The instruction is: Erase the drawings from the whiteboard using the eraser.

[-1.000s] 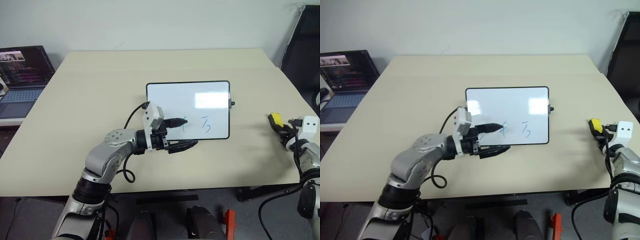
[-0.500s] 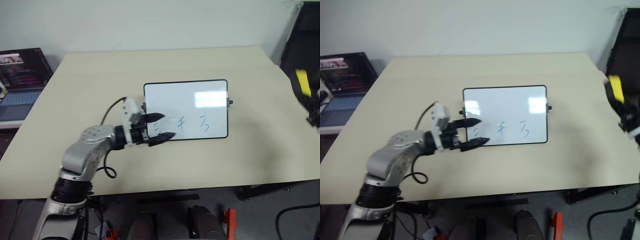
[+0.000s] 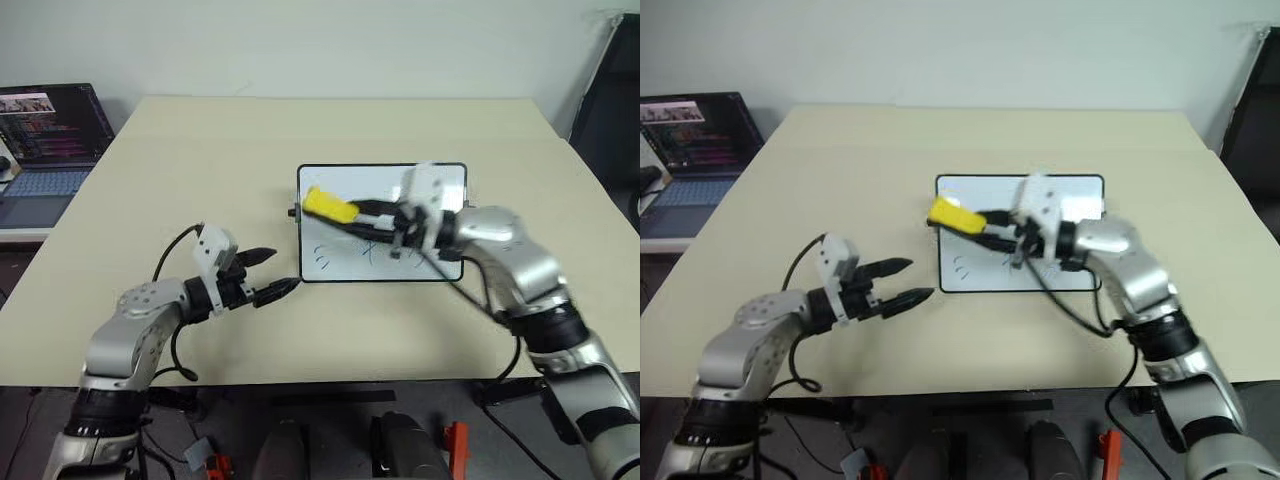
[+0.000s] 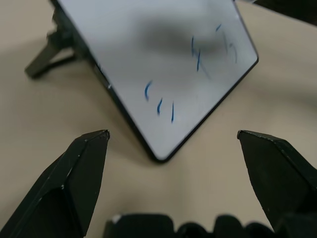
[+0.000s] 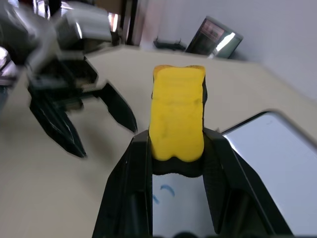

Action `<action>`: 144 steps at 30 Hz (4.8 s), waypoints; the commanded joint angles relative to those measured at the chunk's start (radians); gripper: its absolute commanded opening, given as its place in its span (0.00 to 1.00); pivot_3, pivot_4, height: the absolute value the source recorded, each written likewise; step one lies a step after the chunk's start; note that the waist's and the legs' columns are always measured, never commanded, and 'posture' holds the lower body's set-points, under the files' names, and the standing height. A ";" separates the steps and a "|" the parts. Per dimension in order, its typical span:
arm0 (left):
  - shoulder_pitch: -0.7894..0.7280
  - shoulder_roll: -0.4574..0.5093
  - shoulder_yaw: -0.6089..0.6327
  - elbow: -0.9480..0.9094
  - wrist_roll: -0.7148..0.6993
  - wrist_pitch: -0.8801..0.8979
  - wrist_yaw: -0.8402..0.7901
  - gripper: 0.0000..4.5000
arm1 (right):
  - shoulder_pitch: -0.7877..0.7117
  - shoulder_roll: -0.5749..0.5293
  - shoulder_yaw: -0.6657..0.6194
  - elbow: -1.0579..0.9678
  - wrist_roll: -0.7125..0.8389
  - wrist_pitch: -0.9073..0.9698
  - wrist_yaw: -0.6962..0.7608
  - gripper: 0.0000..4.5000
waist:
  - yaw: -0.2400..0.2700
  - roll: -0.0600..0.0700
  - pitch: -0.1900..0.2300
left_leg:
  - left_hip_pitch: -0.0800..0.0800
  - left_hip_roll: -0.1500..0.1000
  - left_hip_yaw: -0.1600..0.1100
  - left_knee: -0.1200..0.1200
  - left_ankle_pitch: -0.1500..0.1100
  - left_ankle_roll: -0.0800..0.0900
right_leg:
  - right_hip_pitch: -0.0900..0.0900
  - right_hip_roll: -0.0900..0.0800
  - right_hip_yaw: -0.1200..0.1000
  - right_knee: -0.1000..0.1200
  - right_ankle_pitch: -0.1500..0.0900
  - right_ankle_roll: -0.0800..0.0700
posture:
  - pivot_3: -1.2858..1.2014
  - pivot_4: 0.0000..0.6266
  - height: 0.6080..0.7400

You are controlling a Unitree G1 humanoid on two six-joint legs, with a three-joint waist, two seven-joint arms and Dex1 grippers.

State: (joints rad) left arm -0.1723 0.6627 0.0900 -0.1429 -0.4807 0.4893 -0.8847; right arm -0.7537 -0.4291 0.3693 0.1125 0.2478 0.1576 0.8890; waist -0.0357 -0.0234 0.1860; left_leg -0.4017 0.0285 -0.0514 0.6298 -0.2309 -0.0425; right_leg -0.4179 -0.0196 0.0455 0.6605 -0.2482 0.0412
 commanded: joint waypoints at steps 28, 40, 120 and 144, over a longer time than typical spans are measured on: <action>-0.007 0.036 0.069 -0.085 -0.035 0.028 0.003 1.00 | -0.017 0.024 0.101 0.304 -0.428 -0.200 0.062 0.22 | 0.003 0.000 0.000 | 0.011 0.000 -0.001 0.001 0.000 0.000 | 0.009 0.001 -0.001 0.004 -0.002 -0.003 | 0.52 0.24 1.00; -0.033 0.040 0.044 -0.100 -0.032 0.034 -0.015 1.00 | -0.147 0.025 -0.010 0.512 -0.443 -0.342 -0.134 0.22 | 0.003 0.000 0.000 | 0.012 0.000 -0.002 0.001 0.001 -0.001 | 0.011 0.001 -0.001 0.004 -0.001 -0.002 | 0.52 0.24 1.00; -0.219 0.055 -0.042 0.046 0.028 -0.038 -0.143 1.00 | 0.151 -0.047 -0.269 -0.003 -0.132 -0.052 -0.080 0.22 | 0.003 0.002 0.002 | 0.007 -0.001 -0.002 0.001 0.001 -0.001 | 0.007 0.000 -0.002 0.003 -0.003 -0.002 | 0.52 0.24 1.00; -0.196 0.060 -0.039 0.047 0.044 -0.044 -0.126 1.00 | 0.167 -0.144 -0.182 0.047 -0.277 0.026 -0.079 0.22 | 0.001 0.002 0.002 | 0.008 -0.001 -0.002 0.001 0.001 -0.001 | 0.008 0.001 -0.002 0.004 -0.003 -0.002 | 0.52 0.24 1.00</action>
State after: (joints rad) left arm -0.3546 0.7180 0.0414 -0.0788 -0.4424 0.4673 -1.0129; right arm -0.5416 -0.5421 0.2687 0.1090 0.0072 0.2158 0.8844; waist -0.0343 -0.0219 0.1879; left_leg -0.3935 0.0279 -0.0534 0.6314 -0.2302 -0.0436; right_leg -0.4099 -0.0187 0.0439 0.6642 -0.2509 0.0394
